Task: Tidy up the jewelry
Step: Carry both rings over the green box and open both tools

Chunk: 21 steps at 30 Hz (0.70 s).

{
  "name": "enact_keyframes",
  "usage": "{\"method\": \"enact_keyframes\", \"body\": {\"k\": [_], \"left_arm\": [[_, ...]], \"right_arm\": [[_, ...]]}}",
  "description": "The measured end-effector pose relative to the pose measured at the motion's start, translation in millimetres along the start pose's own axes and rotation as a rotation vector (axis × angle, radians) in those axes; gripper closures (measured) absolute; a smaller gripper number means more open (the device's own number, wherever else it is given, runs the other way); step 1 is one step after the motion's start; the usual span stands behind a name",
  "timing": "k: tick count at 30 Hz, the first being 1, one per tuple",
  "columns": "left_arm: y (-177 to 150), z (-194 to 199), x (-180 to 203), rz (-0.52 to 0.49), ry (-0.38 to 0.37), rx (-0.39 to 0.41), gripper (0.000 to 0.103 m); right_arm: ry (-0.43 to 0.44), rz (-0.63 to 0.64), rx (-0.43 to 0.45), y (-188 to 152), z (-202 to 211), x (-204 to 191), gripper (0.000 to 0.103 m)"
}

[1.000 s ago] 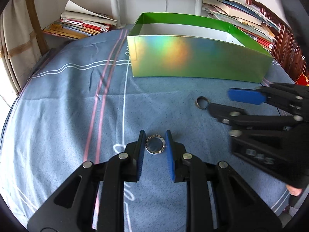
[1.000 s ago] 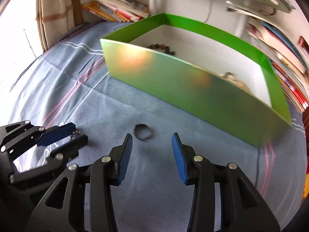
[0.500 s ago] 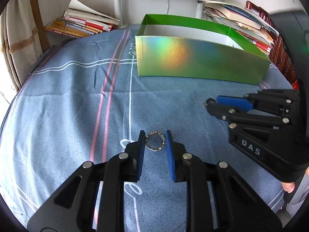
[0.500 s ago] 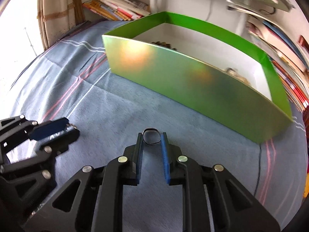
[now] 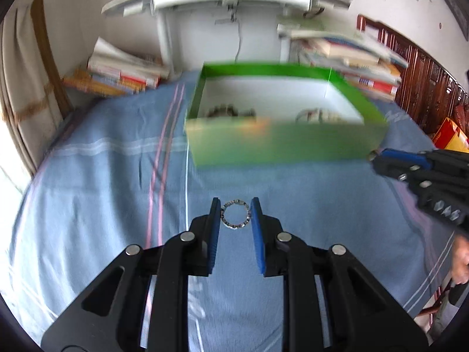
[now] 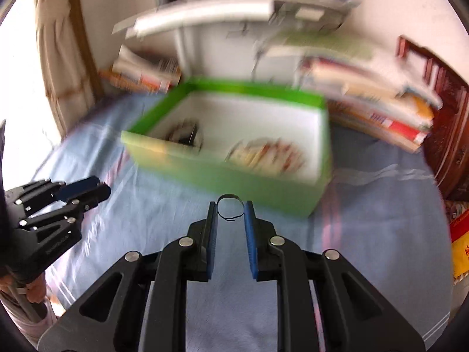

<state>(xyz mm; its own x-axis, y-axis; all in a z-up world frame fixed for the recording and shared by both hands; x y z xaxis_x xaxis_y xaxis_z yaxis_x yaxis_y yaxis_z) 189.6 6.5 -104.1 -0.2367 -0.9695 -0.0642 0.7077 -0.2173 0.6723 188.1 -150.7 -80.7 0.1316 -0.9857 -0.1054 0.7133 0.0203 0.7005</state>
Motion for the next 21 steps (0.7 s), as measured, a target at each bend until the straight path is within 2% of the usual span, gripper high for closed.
{"method": "enact_keyframes", "body": {"k": [3, 6, 8, 10, 13, 16, 19, 20, 21], "left_arm": [[38, 3, 1, -0.007, 0.026, 0.051, 0.082], [82, -6, 9, -0.005, -0.014, 0.070, 0.082], [104, -21, 13, -0.001, -0.023, 0.055, 0.082], [122, -48, 15, 0.004, -0.002, 0.036, 0.082], [126, -87, 17, -0.005, 0.020, -0.014, 0.082], [118, -119, 15, 0.017, 0.008, -0.077, 0.082], [113, -136, 12, 0.044, -0.017, -0.108, 0.082], [114, -140, 11, 0.055, -0.024, -0.106, 0.082], [115, -140, 10, 0.063, -0.026, -0.102, 0.080]], "right_arm": [[-0.013, -0.024, 0.062, 35, 10, 14, 0.084], [-0.050, -0.051, 0.082, 68, -7, 32, 0.084], [-0.074, -0.075, 0.055, 79, -32, 43, 0.084], [-0.081, -0.095, 0.012, 81, -58, 51, 0.084], [-0.084, -0.116, -0.064, 71, -99, 58, 0.084], [-0.089, -0.113, -0.093, 63, -118, 57, 0.084], [-0.097, -0.111, -0.096, 60, -130, 58, 0.084], [-0.100, -0.114, -0.086, 62, -130, 58, 0.082], [-0.100, -0.118, -0.076, 64, -129, 57, 0.073]]}}
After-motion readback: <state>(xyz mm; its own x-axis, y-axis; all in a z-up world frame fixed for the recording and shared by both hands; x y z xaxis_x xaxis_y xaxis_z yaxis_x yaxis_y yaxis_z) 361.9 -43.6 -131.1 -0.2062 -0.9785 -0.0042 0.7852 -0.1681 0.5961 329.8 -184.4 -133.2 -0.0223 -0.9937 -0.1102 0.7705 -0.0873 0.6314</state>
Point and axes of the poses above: each gripper's, at about its wrist camera, not at the fingertips, and z roughly against the way its jaws point, x to its right, y to its top, the point moved 9 cm from there along -z, roughly the way its jaws point, and after that the axes turned 2 degrees about -z, right-handed, at the moved point
